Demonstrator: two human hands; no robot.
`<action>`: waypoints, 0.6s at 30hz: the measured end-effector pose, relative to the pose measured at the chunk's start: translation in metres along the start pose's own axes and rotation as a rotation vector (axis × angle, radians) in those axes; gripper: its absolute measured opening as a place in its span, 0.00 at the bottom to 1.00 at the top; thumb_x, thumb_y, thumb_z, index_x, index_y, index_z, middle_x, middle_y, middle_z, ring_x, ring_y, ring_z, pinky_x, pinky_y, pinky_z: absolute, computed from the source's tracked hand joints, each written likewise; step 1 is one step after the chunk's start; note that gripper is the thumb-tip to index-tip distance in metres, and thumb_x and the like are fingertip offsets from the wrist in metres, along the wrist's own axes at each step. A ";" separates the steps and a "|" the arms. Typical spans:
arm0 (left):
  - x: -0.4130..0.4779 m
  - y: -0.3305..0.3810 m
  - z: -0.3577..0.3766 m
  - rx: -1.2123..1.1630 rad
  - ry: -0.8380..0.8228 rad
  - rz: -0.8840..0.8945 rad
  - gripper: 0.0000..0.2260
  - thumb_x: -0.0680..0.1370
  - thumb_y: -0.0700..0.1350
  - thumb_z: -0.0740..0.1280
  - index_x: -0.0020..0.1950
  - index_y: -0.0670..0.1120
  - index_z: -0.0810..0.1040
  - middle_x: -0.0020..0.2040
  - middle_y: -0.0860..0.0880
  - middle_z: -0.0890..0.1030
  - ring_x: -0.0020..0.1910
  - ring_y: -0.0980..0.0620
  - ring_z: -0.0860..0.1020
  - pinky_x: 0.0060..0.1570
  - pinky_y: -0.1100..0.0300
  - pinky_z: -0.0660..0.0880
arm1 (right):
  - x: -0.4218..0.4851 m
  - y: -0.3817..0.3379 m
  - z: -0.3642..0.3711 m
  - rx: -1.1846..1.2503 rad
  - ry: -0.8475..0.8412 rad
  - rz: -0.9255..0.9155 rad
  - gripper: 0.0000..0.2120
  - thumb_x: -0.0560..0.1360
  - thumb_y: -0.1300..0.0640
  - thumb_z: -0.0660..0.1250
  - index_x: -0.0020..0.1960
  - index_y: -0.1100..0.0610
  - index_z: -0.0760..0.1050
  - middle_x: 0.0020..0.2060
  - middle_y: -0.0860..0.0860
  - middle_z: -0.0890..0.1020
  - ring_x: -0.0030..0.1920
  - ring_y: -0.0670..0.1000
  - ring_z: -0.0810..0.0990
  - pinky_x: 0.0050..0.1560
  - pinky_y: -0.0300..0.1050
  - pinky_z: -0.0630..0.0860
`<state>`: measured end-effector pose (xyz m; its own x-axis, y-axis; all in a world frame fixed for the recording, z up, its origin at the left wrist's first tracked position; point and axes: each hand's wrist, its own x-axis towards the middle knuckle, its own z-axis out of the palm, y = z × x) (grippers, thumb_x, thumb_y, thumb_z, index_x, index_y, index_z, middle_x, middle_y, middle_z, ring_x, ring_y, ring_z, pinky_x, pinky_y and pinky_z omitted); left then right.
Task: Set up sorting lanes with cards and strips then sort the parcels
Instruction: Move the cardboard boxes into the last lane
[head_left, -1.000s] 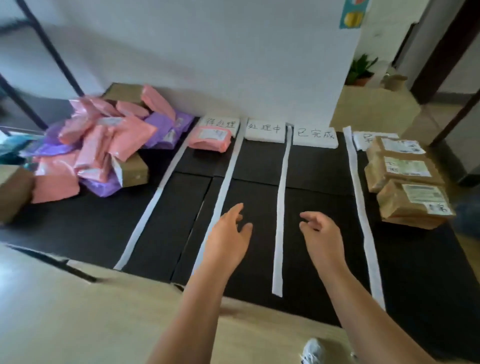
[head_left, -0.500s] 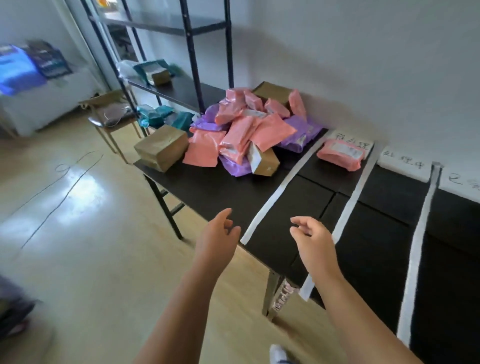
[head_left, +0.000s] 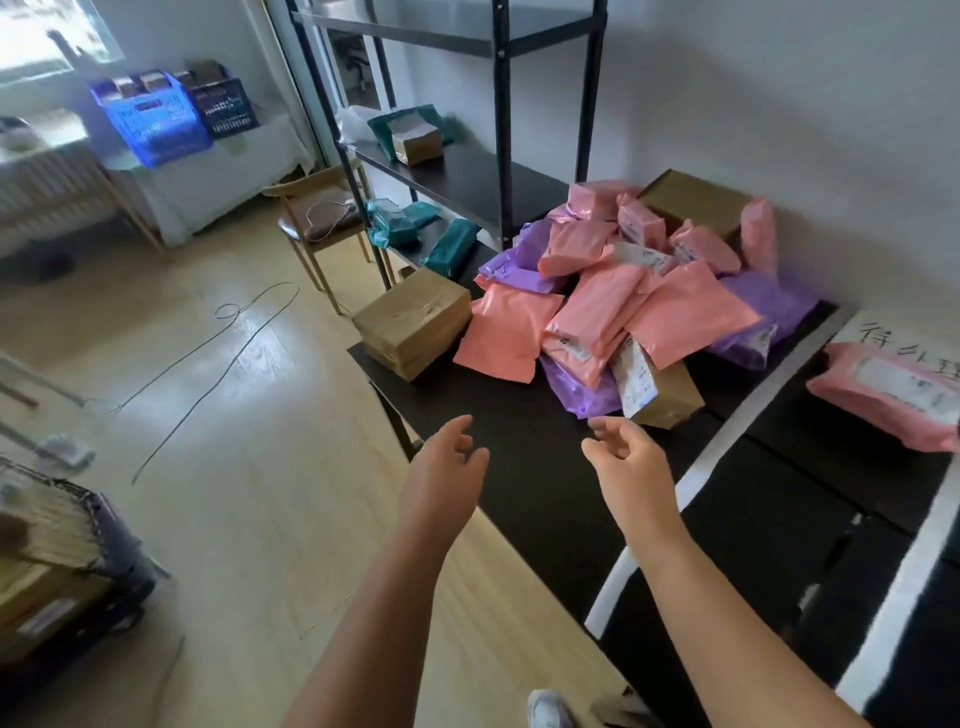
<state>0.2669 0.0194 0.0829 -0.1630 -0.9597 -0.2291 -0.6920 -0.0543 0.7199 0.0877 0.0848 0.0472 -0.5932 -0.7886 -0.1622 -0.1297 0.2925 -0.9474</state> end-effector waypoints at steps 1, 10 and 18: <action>0.014 0.000 -0.003 -0.004 0.017 -0.007 0.23 0.82 0.47 0.64 0.77 0.52 0.65 0.67 0.51 0.77 0.62 0.54 0.77 0.52 0.62 0.73 | 0.015 -0.006 0.009 -0.005 -0.019 -0.007 0.09 0.78 0.56 0.68 0.57 0.45 0.76 0.52 0.40 0.79 0.54 0.42 0.78 0.45 0.34 0.71; 0.117 -0.030 -0.046 -0.038 0.084 -0.078 0.22 0.82 0.48 0.65 0.75 0.53 0.67 0.66 0.52 0.77 0.61 0.54 0.77 0.51 0.61 0.75 | 0.095 -0.041 0.113 -0.054 -0.150 -0.057 0.13 0.77 0.56 0.69 0.60 0.45 0.74 0.53 0.40 0.77 0.54 0.40 0.76 0.47 0.32 0.70; 0.248 -0.062 -0.097 0.027 0.021 -0.007 0.21 0.81 0.47 0.64 0.74 0.52 0.69 0.67 0.50 0.76 0.58 0.53 0.77 0.54 0.56 0.78 | 0.144 -0.055 0.209 -0.144 -0.074 0.017 0.14 0.78 0.54 0.68 0.63 0.45 0.73 0.54 0.38 0.75 0.55 0.41 0.74 0.45 0.30 0.67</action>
<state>0.3375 -0.2420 0.0450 -0.1435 -0.9650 -0.2195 -0.7117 -0.0535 0.7004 0.1758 -0.1578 0.0187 -0.5369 -0.8190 -0.2025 -0.2361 0.3763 -0.8959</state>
